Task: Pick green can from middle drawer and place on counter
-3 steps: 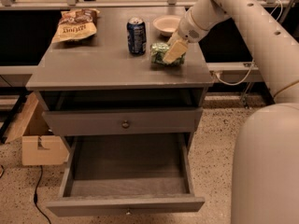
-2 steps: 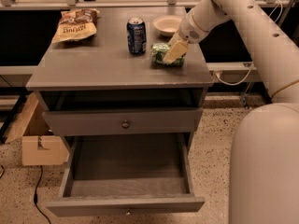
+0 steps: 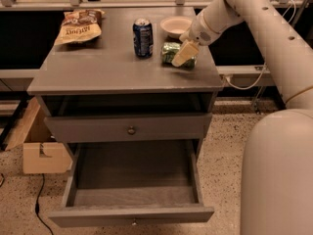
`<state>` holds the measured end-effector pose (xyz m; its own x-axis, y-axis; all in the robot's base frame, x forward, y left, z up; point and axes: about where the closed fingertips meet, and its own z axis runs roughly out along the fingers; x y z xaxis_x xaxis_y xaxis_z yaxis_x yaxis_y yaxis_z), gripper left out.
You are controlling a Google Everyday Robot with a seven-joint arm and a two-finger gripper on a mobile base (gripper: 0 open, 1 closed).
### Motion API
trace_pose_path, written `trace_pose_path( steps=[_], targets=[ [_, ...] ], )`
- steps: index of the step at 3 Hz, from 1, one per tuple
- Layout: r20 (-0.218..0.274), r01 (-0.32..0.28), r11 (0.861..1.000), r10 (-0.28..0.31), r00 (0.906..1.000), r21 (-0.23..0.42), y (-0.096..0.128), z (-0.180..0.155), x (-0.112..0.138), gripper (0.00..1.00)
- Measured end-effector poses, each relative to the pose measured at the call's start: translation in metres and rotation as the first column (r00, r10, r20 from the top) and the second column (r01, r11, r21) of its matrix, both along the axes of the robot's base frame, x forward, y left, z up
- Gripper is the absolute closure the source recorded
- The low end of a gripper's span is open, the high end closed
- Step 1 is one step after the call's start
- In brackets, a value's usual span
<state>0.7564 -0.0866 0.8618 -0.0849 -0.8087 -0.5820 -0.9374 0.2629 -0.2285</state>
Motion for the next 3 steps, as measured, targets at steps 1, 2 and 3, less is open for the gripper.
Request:
trace_pose_path(
  steps=[1,2,3],
  targets=[
    [0.021,0.009,1.000,-0.010,0.9997,0.017,-0.007,0.010,-0.003,0.00],
    [0.084,0.039,0.998,-0.043,0.9955,0.046,-0.029,0.037,-0.013,0.00],
    [0.158,0.089,0.991,-0.104,0.9820,0.095,-0.062,0.063,-0.035,0.00]
  ],
)
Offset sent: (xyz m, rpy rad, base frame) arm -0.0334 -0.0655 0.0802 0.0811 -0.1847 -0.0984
